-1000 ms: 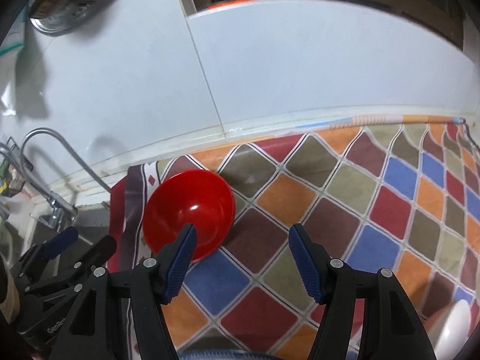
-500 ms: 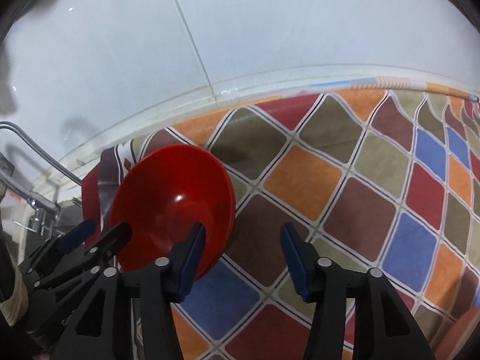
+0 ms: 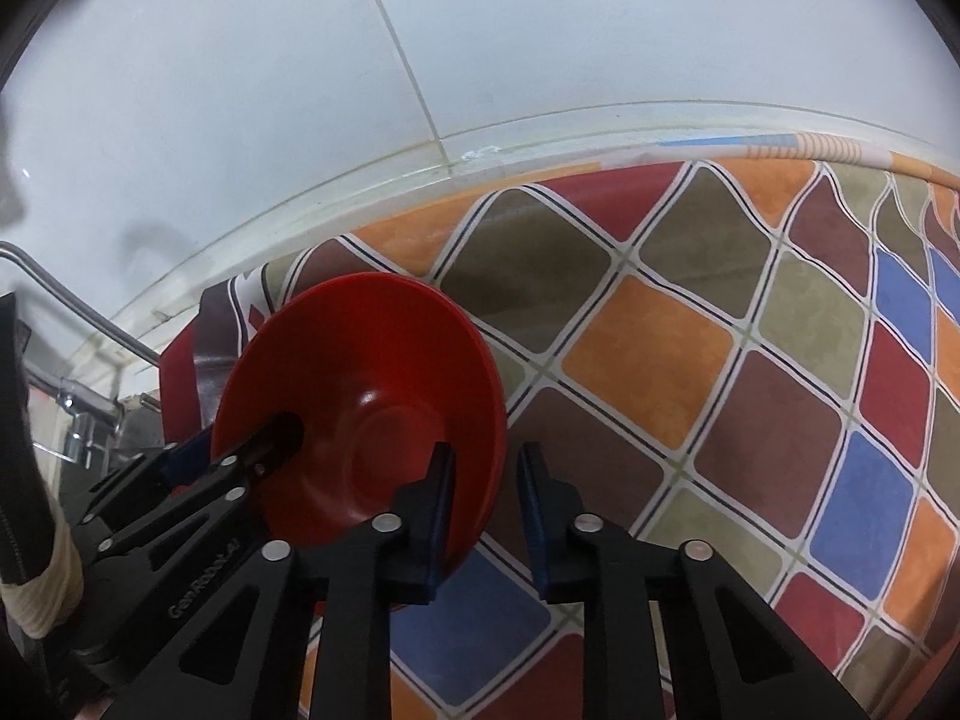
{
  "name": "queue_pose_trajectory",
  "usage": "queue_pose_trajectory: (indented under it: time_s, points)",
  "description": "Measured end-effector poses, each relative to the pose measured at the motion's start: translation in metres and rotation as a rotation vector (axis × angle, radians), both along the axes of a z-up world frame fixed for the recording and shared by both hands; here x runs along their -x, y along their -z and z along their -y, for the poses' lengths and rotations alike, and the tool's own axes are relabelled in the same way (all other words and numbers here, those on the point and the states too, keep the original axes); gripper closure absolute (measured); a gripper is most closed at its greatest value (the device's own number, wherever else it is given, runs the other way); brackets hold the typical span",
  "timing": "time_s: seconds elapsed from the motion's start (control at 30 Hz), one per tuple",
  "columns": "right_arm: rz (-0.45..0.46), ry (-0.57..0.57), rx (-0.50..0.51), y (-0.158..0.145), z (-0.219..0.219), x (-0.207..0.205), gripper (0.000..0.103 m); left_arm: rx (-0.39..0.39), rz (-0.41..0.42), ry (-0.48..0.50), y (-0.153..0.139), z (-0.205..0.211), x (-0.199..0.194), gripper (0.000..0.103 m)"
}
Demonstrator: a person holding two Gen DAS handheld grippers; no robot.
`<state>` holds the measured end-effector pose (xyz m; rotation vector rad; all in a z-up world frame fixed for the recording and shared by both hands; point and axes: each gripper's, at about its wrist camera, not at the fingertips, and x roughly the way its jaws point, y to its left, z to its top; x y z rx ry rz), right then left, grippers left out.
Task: Organize plates and bowls
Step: 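Carry the red bowl with both tools over the white bowl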
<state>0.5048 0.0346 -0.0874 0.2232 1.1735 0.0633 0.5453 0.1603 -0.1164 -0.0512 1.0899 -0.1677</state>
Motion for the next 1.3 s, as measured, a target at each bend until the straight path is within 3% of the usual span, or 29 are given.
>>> queue_pose_trajectory:
  time_s: [0.17,0.53,0.93,1.3]
  points:
    - [0.004,-0.006,-0.003,0.0,-0.003,-0.001,0.087,-0.007,0.005,0.007,-0.002,0.006,0.002,0.089]
    - [0.006,0.004,-0.005,-0.009,0.0,0.003,0.089,0.03,0.014,0.009,-0.016,0.002,0.017,0.09]
    - [0.03,-0.005,-0.019,-0.047,0.011,0.034,0.089,0.073,0.109,0.047,-0.068,0.017,0.063,0.09]
    - [0.11,-0.016,-0.015,-0.098,0.039,0.082,0.089,0.096,0.188,0.06,-0.121,0.041,0.109,0.09]
